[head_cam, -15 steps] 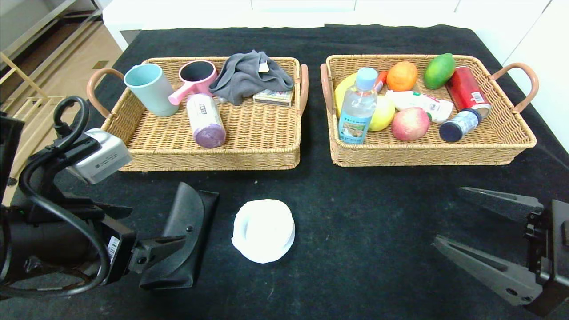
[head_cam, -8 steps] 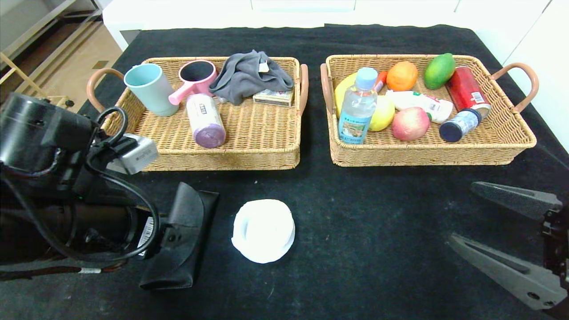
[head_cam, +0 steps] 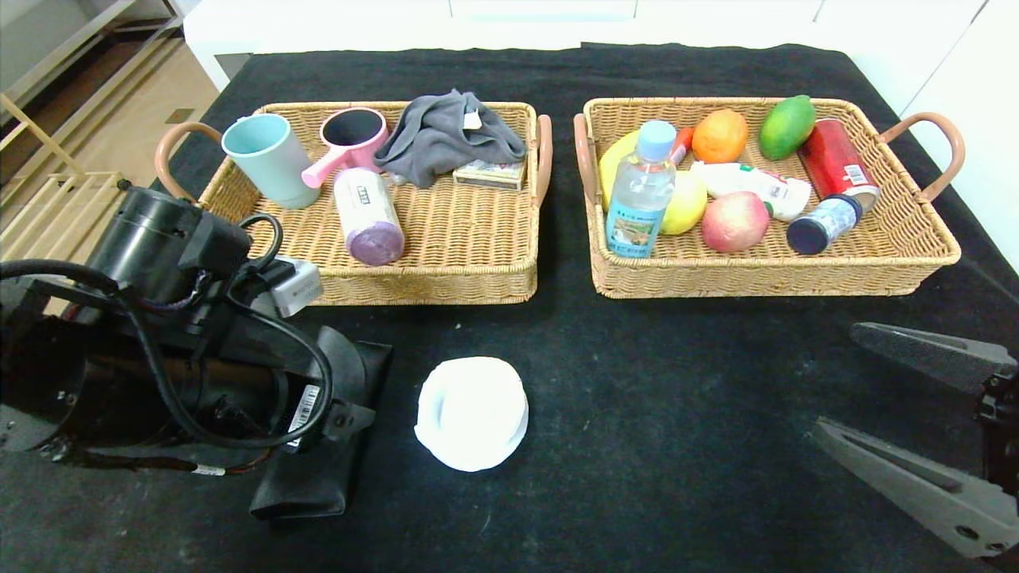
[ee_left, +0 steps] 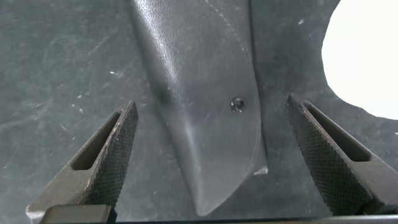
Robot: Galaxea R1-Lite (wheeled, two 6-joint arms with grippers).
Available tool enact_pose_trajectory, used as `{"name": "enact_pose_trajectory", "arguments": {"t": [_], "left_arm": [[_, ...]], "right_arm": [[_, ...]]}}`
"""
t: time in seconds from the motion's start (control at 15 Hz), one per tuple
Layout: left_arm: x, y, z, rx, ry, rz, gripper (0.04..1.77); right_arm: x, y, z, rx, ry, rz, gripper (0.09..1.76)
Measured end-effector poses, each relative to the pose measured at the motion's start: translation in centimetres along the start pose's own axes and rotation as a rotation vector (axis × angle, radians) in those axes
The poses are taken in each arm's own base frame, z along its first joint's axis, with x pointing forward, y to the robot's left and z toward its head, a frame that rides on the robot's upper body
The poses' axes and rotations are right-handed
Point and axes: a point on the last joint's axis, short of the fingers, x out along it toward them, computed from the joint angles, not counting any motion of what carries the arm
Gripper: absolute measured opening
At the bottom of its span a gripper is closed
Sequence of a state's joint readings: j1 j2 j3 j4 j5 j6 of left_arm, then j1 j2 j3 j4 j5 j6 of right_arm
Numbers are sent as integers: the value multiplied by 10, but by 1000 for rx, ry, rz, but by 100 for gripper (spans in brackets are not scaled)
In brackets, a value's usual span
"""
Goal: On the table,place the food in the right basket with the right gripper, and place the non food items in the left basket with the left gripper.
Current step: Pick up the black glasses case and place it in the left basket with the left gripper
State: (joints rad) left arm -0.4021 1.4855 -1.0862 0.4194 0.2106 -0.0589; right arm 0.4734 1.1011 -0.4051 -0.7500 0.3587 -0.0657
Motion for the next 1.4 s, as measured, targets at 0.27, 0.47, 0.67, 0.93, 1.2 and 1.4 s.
{"name": "enact_pose_trajectory", "arguments": {"t": [0.27, 0.47, 0.67, 0.93, 1.2, 1.4], "left_arm": [[6, -1, 1, 3, 16, -1, 172], [10, -2, 1, 4, 24, 0, 172], [14, -2, 2, 4, 33, 2, 172], [19, -1, 1, 0, 52, 2, 172], [21, -1, 1, 0, 56, 10, 172], [22, -1, 0, 3, 62, 10, 172]], "right_arm": [[0, 0, 0, 1, 1, 1, 171], [0, 1, -1, 1, 3, 4, 171], [0, 1, -2, 3, 9, 7, 171], [0, 2, -6, -19, 20, 10, 171], [0, 3, -7, -22, 27, 17, 171], [0, 3, -8, -21, 30, 18, 171]]}}
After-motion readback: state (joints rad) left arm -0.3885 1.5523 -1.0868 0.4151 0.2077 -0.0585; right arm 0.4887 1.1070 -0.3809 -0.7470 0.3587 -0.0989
